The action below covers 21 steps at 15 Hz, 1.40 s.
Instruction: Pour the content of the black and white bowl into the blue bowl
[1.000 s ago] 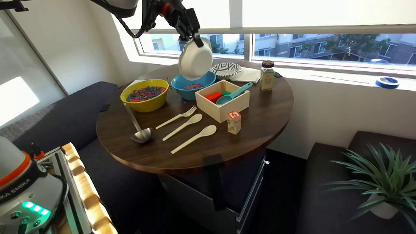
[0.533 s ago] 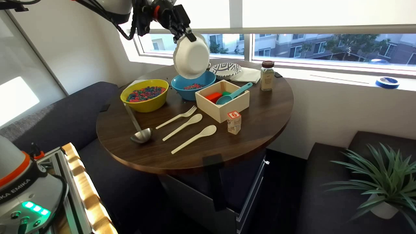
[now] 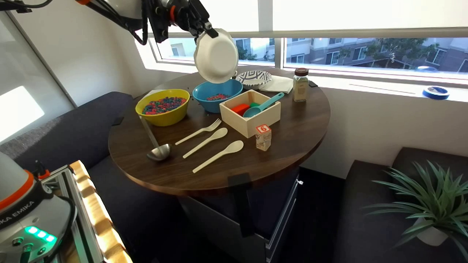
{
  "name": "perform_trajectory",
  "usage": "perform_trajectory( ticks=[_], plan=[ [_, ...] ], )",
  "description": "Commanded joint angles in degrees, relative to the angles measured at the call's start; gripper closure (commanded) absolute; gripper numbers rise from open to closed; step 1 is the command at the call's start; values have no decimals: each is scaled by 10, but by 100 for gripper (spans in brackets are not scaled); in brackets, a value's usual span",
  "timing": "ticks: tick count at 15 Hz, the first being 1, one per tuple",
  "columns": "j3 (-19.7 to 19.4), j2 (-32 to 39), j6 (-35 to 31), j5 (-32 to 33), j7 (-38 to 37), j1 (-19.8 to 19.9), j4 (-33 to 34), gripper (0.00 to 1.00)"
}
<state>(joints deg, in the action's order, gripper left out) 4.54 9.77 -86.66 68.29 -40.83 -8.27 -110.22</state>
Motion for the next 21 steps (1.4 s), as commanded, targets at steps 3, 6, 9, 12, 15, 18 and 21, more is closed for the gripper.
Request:
perform_trajectory(
  ticks=[3,6,9,12,15,18,21],
  plan=[
    [14,23,1,73,-54,-9,-17,99],
    [22,29,5,83,-70,-14,-29,99],
    [26,31,12,111,-102,-22,-44,99],
    [33,31,13,119,-117,-24,-54,99],
    [38,23,9,95,-93,-20,-57,99],
    [37,-7,-5,61,-38,-10,-59,99],
    [33,-47,-29,-6,35,6,-54,99]
  ],
)
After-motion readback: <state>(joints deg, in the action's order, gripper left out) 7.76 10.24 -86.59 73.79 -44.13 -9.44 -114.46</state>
